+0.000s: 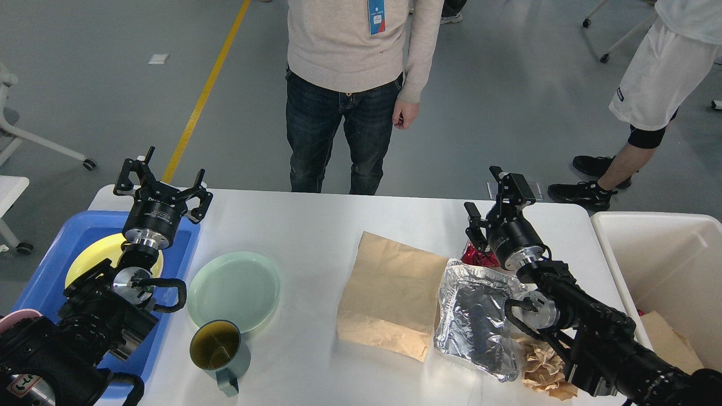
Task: Tidy desktop
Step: 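Raise the left gripper above the blue tray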
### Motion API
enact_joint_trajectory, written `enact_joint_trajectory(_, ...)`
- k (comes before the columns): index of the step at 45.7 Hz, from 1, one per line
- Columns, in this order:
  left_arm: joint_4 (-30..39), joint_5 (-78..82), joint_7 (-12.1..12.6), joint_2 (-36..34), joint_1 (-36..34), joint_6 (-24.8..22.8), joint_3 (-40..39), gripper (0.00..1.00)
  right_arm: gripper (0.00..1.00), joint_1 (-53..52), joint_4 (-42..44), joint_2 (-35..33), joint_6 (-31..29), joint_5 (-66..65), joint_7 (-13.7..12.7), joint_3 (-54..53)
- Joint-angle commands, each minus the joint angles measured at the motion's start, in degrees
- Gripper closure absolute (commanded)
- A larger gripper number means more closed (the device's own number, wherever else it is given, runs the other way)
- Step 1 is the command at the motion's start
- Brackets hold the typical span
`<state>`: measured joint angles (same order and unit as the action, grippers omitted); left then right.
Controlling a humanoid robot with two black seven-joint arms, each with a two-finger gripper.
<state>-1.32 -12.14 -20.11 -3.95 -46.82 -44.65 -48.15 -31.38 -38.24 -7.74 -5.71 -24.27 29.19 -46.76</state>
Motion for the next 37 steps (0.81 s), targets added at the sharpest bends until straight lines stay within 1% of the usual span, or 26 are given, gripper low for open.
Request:
enact_joint_trajectory(1, 0.0, 0.0, 0.1, 0.6, 0.0, 0.0, 0.1, 0.04, 0.0, 0.0, 0.0, 0.0, 0.0, 0.0, 0.0, 0.0)
enact_joint_trajectory(21, 0.0, 0.1, 0.2, 0.1, -0.7, 0.2, 0.2, 0.04, 0.0, 0.0, 0.0, 0.0, 0.0, 0.0, 0.0, 0.0)
enact_joint_trajectory(26, -0.1, 0.2, 0.7, 0.4, -1.3, 1.8, 1.0, 0.04, 0.0, 0.0, 0.0, 0.0, 0.0, 0.0, 0.0, 0.0)
enact_joint_trajectory(31, 0.3, 0.9, 1.1, 0.8, -2.4, 4.7, 2.1, 0.04, 0.0, 0.0, 0.0, 0.0, 0.0, -0.1, 0.0, 0.0)
enact_joint_trajectory(37, 0.3, 0.9, 1.5, 0.7, -3.5, 6.0, 6.3, 0.04, 0.0, 0.0, 0.0, 0.0, 0.0, -0.1, 0.0, 0.0)
